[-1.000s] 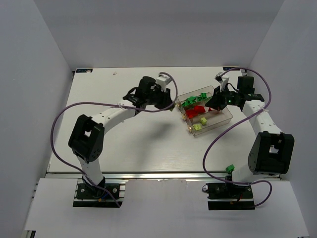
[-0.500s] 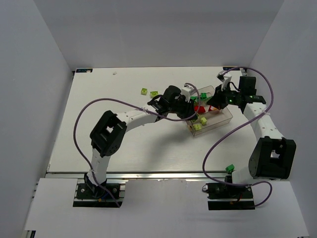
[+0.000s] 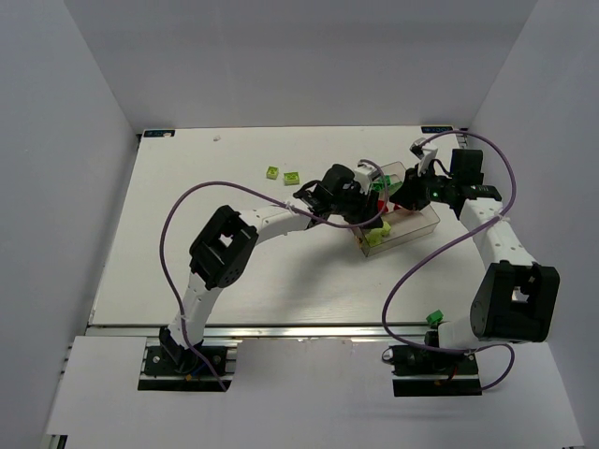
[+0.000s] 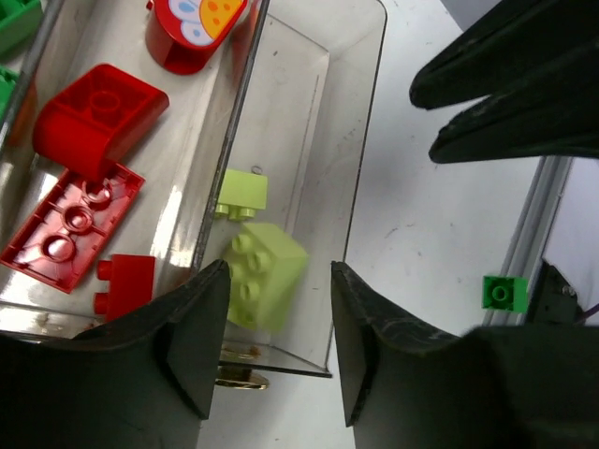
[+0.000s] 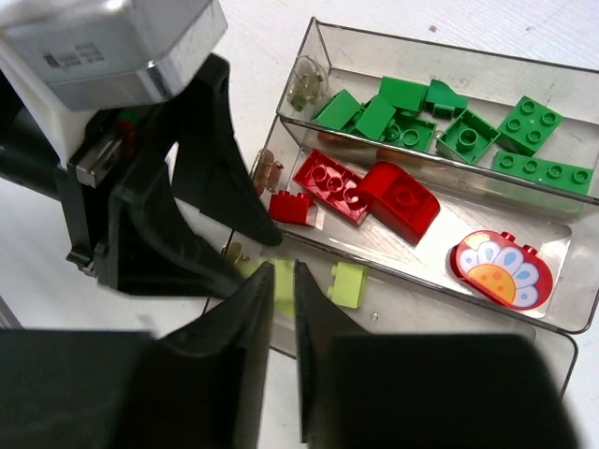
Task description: Sort the legos into containers by color
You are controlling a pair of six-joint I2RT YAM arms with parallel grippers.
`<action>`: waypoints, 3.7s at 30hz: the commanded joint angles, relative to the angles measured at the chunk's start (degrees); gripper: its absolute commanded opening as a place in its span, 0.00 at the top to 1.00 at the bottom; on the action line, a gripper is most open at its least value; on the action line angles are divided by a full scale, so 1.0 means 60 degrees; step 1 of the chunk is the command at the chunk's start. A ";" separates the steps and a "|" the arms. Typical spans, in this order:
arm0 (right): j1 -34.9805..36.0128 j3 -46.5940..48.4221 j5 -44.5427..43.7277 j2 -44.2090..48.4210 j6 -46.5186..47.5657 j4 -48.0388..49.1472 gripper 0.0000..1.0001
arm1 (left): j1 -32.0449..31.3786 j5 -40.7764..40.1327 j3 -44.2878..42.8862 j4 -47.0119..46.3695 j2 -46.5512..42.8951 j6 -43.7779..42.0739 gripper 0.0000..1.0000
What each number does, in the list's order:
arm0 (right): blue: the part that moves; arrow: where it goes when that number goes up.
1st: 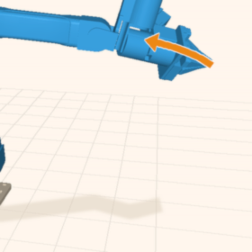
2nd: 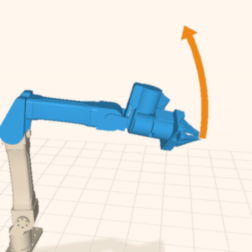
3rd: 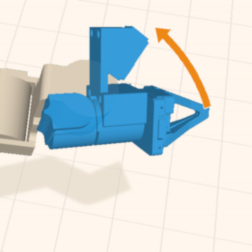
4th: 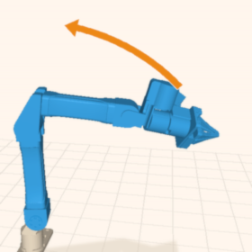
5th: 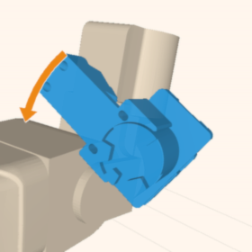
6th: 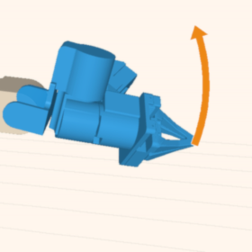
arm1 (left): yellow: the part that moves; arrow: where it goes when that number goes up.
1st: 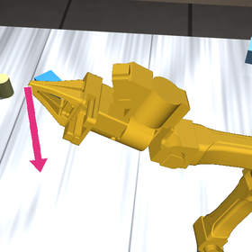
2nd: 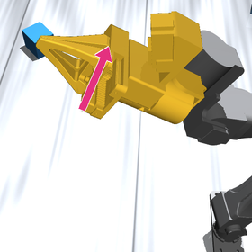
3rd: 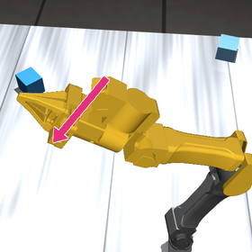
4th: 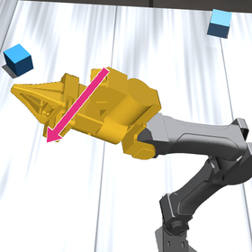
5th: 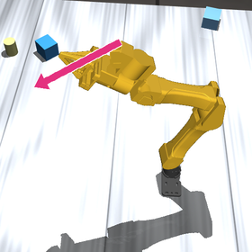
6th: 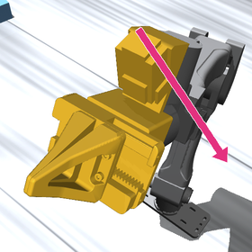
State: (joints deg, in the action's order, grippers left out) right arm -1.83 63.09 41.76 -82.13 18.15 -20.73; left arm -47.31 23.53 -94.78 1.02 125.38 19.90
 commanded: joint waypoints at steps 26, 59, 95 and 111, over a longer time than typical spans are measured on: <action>0.1474 0.3832 0.0278 -0.3151 0.2538 -0.1287 0.11 | 0.2039 -0.2789 0.4749 0.0343 -0.5861 0.0491 0.46; 0.4684 1.0462 -0.1320 -1.0086 0.5823 -0.0091 0.13 | 0.3022 -0.6748 0.8751 0.3185 -1.2327 0.2498 0.02; 0.4860 0.9497 0.0611 -0.9708 0.5237 0.0979 0.74 | 0.3022 -0.7173 0.8429 0.3596 -1.2255 0.2748 0.02; 0.4158 0.6761 0.0629 -0.4540 0.2658 -0.1450 1.00 | 0.3095 -0.6179 0.8107 0.2366 -1.1055 0.2279 0.02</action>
State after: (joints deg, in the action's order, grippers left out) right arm 25.85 108.75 46.70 -112.92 37.52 -21.78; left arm -29.28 -15.92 -43.51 17.96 58.00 35.16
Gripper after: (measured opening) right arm 0.441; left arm 0.982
